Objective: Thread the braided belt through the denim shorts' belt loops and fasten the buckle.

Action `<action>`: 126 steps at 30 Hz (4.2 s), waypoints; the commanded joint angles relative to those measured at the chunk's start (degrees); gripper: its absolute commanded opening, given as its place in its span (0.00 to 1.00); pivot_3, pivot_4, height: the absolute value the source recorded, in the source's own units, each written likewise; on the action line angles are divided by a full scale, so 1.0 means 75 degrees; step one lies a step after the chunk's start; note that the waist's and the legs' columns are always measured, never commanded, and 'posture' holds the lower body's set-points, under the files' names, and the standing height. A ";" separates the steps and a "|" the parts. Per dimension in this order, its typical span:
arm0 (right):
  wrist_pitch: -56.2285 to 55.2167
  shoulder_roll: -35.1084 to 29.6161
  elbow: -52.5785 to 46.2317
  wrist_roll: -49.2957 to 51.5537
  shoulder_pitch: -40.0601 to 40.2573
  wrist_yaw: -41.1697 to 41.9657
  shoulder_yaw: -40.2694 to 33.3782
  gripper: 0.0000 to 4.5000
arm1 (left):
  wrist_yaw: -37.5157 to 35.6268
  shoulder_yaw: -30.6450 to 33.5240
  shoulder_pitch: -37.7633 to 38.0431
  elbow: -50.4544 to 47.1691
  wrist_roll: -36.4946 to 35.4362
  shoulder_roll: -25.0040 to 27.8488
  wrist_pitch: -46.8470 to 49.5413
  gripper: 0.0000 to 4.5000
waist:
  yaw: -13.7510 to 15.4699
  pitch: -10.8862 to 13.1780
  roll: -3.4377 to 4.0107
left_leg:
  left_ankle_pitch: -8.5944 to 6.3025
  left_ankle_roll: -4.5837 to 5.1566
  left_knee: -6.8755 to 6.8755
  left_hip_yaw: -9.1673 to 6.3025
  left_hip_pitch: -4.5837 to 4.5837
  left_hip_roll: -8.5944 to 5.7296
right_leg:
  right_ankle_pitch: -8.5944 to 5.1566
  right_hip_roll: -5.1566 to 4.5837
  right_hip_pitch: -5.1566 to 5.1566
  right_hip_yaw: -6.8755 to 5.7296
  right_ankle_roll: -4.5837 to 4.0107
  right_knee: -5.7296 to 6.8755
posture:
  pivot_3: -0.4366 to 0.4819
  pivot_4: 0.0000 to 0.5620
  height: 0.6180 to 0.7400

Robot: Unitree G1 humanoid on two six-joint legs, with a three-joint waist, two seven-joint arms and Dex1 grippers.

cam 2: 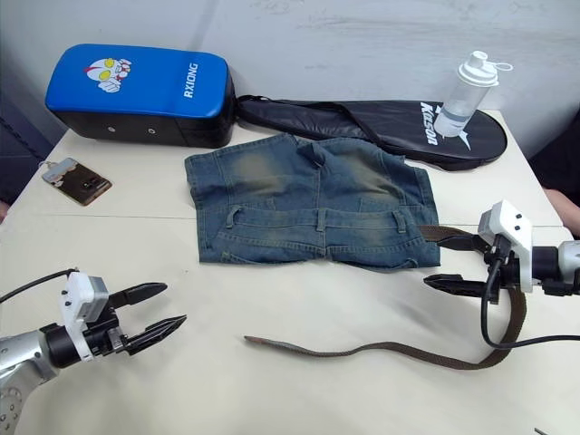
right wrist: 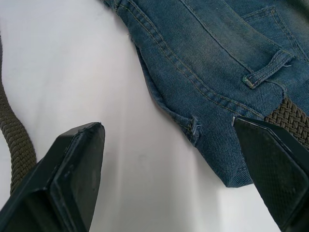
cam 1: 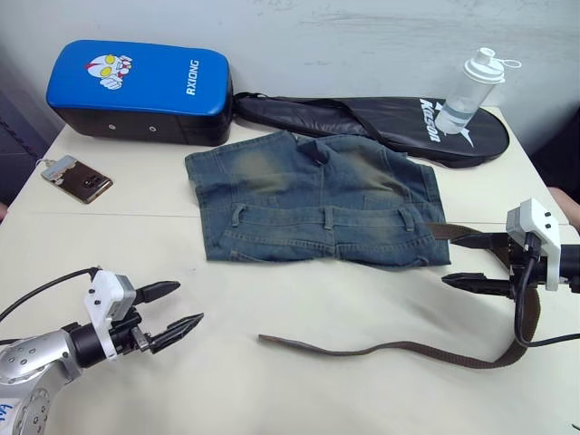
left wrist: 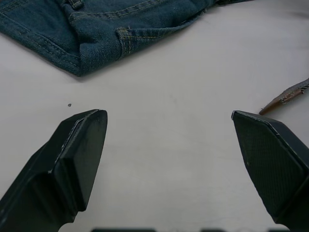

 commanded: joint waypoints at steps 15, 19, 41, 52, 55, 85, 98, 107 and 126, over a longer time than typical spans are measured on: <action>0.0501 0.1375 -0.0962 0.0435 -0.1032 -0.0714 0.0838 0.99 | -0.0316 0.1128 -0.0438 -0.0108 -0.1712 0.0592 0.1128 1.00 | -0.0001 0.0015 0.0007 | 0.0002 -0.0001 0.0007 0.0001 -0.0004 -0.0008 | 0.0002 -0.0007 -0.0001 -0.0002 0.0001 0.0012 | 0.48 0.27 1.00; 0.0921 0.1076 -0.1426 0.0698 -0.1230 -0.0362 0.0977 0.99 | -0.0606 0.1085 -0.0342 -0.0404 -0.2133 0.0775 0.1396 1.00 | -0.0005 0.0015 0.0008 | 0.0003 -0.0001 0.0007 -0.0001 -0.0001 -0.0006 | 0.0002 -0.0007 -0.0002 -0.0003 0.0001 0.0019 | 0.48 0.27 1.00; 0.1623 0.1235 -0.6187 -0.0357 0.0782 -0.2632 0.4126 0.99 | -0.2065 -0.1846 -0.1712 -0.1164 -0.1478 0.2064 0.1091 1.00 | -0.0019 0.0024 -0.0005 | 0.0004 -0.0010 0.0008 -0.0002 -0.0002 -0.0007 | -0.0003 -0.0002 -0.0003 -0.0002 -0.0007 0.0015 | 0.48 0.27 1.00; 0.0955 0.2728 -0.4076 -0.1820 -0.0562 -0.3049 0.5308 0.38 | -0.1521 -0.1422 -0.1403 -0.0667 -0.1055 0.1622 0.0685 1.00 | -0.0012 0.0013 -0.0032 | 0.0029 -0.0024 0.0012 -0.0011 0.0004 -0.0007 | 0.0002 0.0000 -0.0001 -0.0008 -0.0004 0.0030 | 0.48 0.27 1.00; 0.1454 0.2833 -0.3735 -0.0903 -0.1011 -0.2587 0.4560 0.05 | -0.1093 -0.1273 -0.1215 -0.0720 -0.1244 0.1193 0.0751 1.00 | -0.0011 0.0014 -0.0035 | 0.0029 -0.0021 0.0011 -0.0015 0.0001 -0.0005 | 0.0002 0.0001 -0.0002 -0.0011 -0.0004 0.0030 | 0.48 0.27 1.00; 0.5414 0.2830 -0.3310 0.3357 -0.2711 -0.2753 0.2228 0.20 | 0.2000 -0.2377 -0.3694 -0.0353 -0.4243 -0.1532 0.2371 0.00 | 0.0006 0.0014 -0.0042 | 0.0036 0.0005 0.0033 -0.0020 -0.0002 -0.0016 | 0.0013 0.0004 0.0016 -0.0018 0.0015 0.0042 | 0.48 0.27 1.00; 0.5453 0.4334 -0.2681 0.5545 -0.3466 -0.6169 -0.0832 0.83 | 0.4839 -0.2049 -0.5881 0.1694 -0.5956 -0.3026 0.3421 0.00 | 0.0025 0.0012 -0.0061 | 0.0076 -0.0029 0.0031 -0.0025 -0.0008 -0.0017 | 0.0029 0.0008 0.0021 -0.0016 0.0038 0.0034 | 0.48 0.27 1.00; 0.4568 0.5590 -0.3500 0.8454 -0.1191 -0.9456 -0.0046 0.83 | 0.5737 -0.2087 -0.6464 0.1892 -0.7377 -0.3154 0.3984 0.00 | -0.0024 0.0011 -0.0066 | 0.0086 -0.0010 0.0026 -0.0002 -0.0019 -0.0023 | 0.0031 0.0009 0.0016 -0.0002 0.0048 0.0021 | 0.48 0.27 1.00; 0.3195 0.6200 -0.3274 0.8759 -0.1019 -0.9745 0.0531 0.21 | 0.5934 -0.2294 -0.6516 0.1848 -0.6721 -0.2809 0.3855 0.00 | 0.0000 0.0011 -0.0065 | 0.0090 -0.0018 0.0014 -0.0003 -0.0017 -0.0021 | 0.0031 0.0021 0.0010 0.0002 0.0048 0.0021 | 0.48 0.27 1.00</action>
